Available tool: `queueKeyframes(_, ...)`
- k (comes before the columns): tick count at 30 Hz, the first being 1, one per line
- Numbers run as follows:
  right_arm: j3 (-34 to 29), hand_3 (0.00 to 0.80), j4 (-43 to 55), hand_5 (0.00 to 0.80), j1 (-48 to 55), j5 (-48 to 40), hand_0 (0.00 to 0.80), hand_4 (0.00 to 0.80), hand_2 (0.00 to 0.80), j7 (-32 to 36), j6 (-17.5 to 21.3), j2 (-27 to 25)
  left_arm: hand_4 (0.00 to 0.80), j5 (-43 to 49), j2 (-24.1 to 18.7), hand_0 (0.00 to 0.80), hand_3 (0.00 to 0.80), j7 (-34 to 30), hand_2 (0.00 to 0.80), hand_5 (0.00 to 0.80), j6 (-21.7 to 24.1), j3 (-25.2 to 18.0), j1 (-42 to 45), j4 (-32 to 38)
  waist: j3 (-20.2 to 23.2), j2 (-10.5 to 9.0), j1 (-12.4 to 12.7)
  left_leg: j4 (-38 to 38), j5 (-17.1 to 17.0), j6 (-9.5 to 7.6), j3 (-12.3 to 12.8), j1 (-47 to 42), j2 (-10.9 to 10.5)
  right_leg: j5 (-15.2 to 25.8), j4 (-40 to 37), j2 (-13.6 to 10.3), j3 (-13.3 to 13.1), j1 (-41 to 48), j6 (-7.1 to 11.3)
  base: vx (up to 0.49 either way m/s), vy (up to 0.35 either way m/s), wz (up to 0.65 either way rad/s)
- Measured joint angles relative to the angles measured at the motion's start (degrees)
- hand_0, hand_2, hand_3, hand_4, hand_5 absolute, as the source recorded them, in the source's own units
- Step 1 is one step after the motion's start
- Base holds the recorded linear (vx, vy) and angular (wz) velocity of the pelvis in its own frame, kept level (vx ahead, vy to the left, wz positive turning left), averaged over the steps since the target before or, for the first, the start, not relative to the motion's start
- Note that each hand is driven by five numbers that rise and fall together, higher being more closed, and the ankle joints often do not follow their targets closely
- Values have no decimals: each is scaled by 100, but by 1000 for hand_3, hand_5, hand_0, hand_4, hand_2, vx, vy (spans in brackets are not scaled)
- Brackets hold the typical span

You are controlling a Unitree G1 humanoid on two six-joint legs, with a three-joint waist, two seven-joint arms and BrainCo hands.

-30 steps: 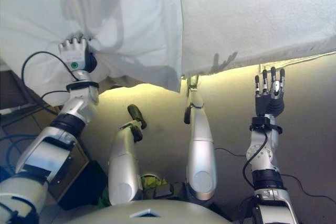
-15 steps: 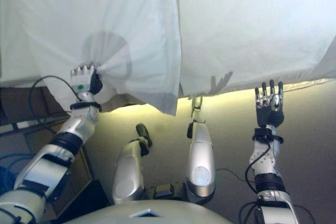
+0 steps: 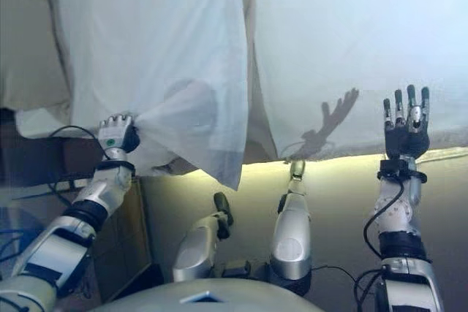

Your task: Make the bed neatly

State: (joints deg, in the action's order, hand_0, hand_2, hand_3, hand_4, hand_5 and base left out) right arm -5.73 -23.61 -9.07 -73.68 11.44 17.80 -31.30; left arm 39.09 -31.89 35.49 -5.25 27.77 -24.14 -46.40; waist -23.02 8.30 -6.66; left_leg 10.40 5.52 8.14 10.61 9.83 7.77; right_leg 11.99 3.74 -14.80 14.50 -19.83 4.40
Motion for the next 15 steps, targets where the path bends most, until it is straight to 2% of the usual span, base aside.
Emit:
queueKeyframes(5, 400, 0, -271, 0, -259, 133, 0, 0, 0, -405, 105, 40, 800, -61, 458, 800, 800, 73, 800, 800, -3, 105, -126, -159, 103, 107, 125, 18, -21, -8, -73, 14, -7, -10, -3, -18, 61, 52, 0, 40, -31, 8)
queueKeyframes(8, 444, 0, -412, 0, -366, 180, 0, 0, 0, -610, 240, 149, 800, -135, 600, 800, 800, 87, 800, 800, 10, 105, -186, -232, 186, 99, 160, 59, -32, 0, -174, 95, 5, -11, 3, -20, 167, 54, -4, 34, -57, 13)
queueKeyframes(15, 658, 0, -610, 0, -767, 316, 0, 0, 0, -983, 458, 222, 800, -283, 713, 800, 800, 200, 800, 800, 257, 219, -277, -483, 363, 13, 311, 110, -32, 1, -227, 149, 8, -12, 1, -25, 212, 66, -5, -6, -57, 4)
